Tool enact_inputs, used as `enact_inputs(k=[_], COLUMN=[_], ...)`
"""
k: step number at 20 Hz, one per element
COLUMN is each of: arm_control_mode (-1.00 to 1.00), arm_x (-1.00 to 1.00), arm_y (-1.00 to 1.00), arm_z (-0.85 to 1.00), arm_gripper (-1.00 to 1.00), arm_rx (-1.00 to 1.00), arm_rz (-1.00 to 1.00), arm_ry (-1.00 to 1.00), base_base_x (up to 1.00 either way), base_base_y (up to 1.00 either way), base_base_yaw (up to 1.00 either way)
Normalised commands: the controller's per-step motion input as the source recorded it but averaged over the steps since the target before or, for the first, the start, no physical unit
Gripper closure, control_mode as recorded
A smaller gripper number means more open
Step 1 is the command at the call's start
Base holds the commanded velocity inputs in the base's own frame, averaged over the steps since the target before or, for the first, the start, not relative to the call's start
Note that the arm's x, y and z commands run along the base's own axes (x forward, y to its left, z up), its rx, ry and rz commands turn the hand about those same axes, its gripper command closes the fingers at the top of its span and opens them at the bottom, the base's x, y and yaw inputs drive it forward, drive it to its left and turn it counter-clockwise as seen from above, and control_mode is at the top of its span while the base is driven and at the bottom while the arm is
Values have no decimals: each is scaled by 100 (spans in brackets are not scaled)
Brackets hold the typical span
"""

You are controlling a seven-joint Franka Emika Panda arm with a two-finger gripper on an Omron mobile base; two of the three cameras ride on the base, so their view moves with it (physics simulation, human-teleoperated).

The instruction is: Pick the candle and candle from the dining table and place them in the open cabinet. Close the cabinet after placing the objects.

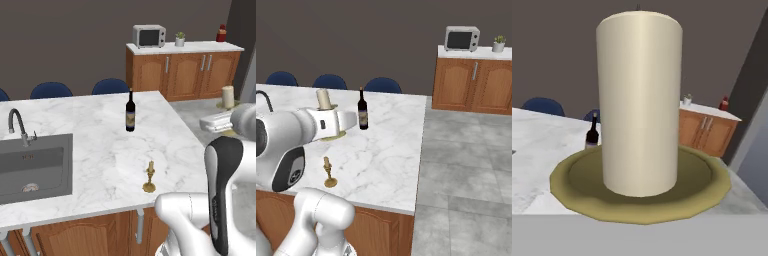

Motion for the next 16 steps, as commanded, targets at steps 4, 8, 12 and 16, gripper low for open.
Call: enact_inputs(k=[4, 8, 12, 16], arm_control_mode=[-100, -100, -100, -100], arm_x=[-38, -38, -19, 0], arm_y=[0, 2, 1, 8], arm_z=[21, 6, 0, 0], arm_gripper=[100, 100, 100, 100], arm_rx=[-1, 0, 1, 5], arm_rz=[-18, -15, -1, 4], arm_ry=[-16, -9, -1, 1], base_base_x=[0, 0, 0, 0], base_base_y=[0, 0, 0, 0], base_base_yaw=[0, 0, 0, 0])
